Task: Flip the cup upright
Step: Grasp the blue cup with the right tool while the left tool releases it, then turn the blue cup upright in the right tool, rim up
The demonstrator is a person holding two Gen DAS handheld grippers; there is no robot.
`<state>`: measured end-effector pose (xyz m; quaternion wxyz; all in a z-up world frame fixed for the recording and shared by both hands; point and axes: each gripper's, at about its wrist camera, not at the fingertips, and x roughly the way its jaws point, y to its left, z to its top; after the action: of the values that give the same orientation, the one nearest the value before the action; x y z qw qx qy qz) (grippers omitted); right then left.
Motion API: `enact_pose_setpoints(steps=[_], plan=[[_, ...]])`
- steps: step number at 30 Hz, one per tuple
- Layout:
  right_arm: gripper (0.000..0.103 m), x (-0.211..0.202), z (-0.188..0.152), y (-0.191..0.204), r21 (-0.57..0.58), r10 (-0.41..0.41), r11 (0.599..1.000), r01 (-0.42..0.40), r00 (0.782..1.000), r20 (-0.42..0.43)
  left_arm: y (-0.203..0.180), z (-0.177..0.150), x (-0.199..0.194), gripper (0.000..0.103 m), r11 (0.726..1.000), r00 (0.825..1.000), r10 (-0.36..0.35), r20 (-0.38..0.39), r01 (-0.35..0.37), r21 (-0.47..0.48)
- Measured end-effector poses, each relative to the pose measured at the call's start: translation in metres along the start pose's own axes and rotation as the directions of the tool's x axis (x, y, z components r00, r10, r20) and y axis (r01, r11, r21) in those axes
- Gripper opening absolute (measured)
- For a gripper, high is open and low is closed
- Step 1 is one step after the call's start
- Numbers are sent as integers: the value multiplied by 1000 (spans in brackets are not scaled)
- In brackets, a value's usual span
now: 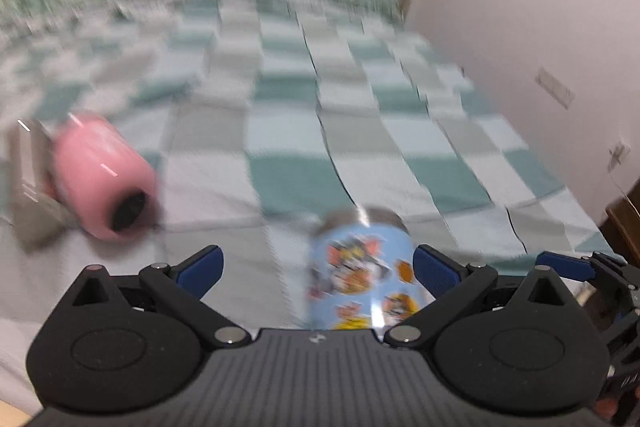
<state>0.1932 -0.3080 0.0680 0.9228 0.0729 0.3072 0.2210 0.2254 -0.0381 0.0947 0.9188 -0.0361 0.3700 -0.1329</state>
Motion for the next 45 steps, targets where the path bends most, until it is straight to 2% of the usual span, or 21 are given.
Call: enact_pose_setpoints(steps=[4, 7, 12, 22, 25, 27, 28, 33, 39, 42, 45], plan=[[103, 16, 10, 25, 5, 7, 1000, -6, 1000, -28, 27, -12, -35, 103, 997, 986, 65, 154, -70, 30], [103, 38, 14, 38, 48, 4, 999, 0, 996, -84, 46, -27, -47, 103, 992, 974, 105, 198, -117, 49], [103, 75, 20, 54, 106, -31, 993, 48, 987, -158, 72, -52, -52, 103, 986, 966, 137, 218, -155, 65], [102, 128, 33, 45, 242, -69, 960, 139, 958, -280, 99, -75, -49, 103, 987, 962, 130, 239, -148, 61], [96, 139, 35, 32, 329, -31, 934, 139, 950, -312, 103, -76, -46, 103, 989, 963, 123, 240, -140, 54], [87, 145, 33, 23, 391, 1, 910, 136, 943, -331, 104, -76, -45, 103, 989, 963, 121, 240, -137, 48], [87, 146, 31, 20, 405, 13, 905, 130, 943, -331, 104, -76, -45, 103, 990, 963, 120, 241, -135, 46], [86, 139, 23, 23, 401, 30, 912, 83, 963, -269, 105, -76, -44, 103, 990, 964, 118, 239, -132, 43], [85, 105, 9, 54, 202, -24, 979, 38, 997, -69, 105, -77, -45, 103, 992, 964, 112, 240, -124, 32], [85, 87, -1, 68, 104, -51, 993, 47, 998, 43, 102, -79, -46, 103, 993, 964, 106, 246, -114, 20], [84, 71, -6, 79, 18, -72, 997, 70, 989, 128, 97, -82, -47, 103, 995, 963, 93, 253, -97, 2]])
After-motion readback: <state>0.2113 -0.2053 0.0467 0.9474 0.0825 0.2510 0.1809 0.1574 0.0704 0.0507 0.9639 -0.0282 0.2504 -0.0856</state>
